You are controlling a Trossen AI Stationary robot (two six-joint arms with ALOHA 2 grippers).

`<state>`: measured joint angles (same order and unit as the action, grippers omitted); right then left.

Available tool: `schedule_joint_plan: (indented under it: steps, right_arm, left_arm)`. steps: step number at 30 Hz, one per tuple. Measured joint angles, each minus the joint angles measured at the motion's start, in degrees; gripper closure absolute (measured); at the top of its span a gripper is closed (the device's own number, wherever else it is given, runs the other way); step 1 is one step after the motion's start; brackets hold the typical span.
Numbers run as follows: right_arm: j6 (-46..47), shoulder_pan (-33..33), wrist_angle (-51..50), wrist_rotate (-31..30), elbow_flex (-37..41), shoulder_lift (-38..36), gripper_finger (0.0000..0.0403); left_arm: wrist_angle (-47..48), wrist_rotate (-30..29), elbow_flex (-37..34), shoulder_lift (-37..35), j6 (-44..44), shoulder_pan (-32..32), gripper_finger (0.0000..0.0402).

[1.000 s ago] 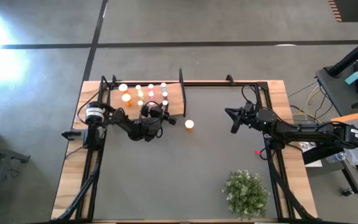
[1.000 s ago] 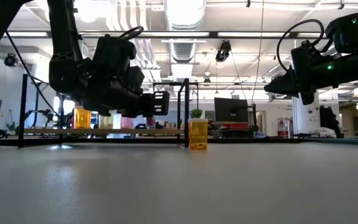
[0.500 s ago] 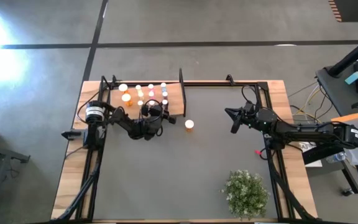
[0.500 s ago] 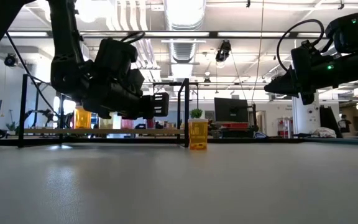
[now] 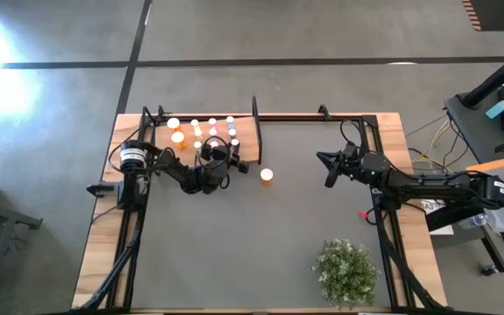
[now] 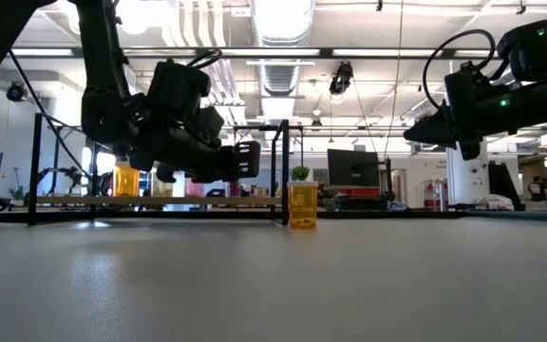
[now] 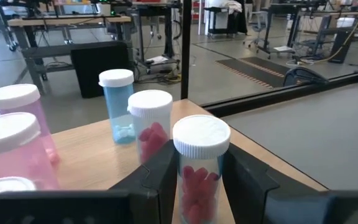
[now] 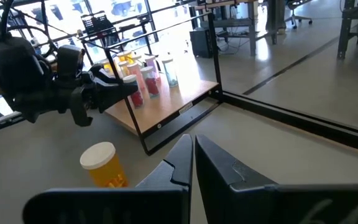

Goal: Pick and place medicine bottles onto shelf by color
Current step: Put the blue pill bottle on the shelf aligned with the other blue pill bottle

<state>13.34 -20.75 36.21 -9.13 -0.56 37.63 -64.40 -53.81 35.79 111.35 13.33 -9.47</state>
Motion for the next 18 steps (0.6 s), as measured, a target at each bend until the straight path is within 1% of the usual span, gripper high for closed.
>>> schedule_joint_plan:
  steps: [5,12,18]
  right_arm:
    - [0.01,-0.02,0.02,0.00,0.00,0.00,0.0394]
    - [0.01,-0.01,0.00,0.00,-0.01,0.00,0.0394]
    - [0.00,-0.01,0.01,0.00,-0.01,0.00,0.0394]
  left_arm:
    - [0.05,0.07,-0.07,0.00,-0.14,0.04,0.0306]
    - [0.89,-4.37,-0.17,0.00,-0.13,0.07,0.0306]
    - [0.94,-5.14,-0.17,0.02,-0.11,0.09,0.0306]
